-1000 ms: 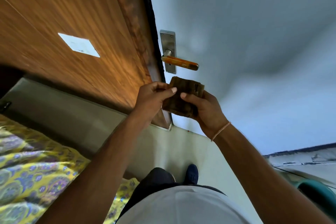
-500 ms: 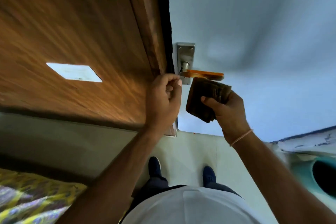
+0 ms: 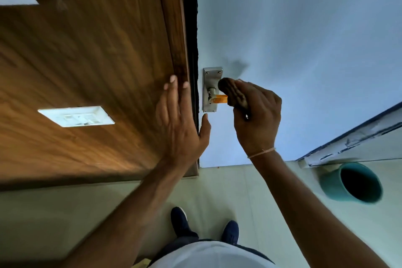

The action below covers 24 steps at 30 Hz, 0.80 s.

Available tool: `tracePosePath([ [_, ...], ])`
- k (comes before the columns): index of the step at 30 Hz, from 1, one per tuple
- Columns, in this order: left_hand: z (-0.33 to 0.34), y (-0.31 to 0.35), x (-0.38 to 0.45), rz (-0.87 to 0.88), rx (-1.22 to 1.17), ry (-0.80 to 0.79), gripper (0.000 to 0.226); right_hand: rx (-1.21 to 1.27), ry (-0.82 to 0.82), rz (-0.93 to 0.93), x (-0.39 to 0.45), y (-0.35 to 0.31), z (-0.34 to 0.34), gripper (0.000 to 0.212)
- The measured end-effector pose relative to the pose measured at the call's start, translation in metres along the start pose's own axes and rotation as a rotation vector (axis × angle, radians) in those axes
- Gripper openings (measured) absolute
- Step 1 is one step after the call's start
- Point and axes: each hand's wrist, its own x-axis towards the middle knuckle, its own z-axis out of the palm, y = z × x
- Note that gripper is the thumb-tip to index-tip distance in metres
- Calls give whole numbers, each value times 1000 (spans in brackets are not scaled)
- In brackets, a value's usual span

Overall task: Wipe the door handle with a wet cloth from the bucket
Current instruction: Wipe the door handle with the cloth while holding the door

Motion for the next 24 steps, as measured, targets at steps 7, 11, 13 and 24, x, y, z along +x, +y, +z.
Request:
tracePosePath([
  [7, 16, -29, -7, 60, 216, -57, 90, -183, -179, -206, -11, 13, 41, 43],
  [11, 21, -40, -7, 98, 257, -61, 90, -347, -347, -273, -23, 17, 51, 53],
  [13, 25, -45, -7, 101, 269, -56, 88, -379, -353, -297, -24, 23, 48, 54],
  [24, 48, -58, -8, 129, 274, 32, 89, -444, -448, -146, -18, 9, 50, 48],
])
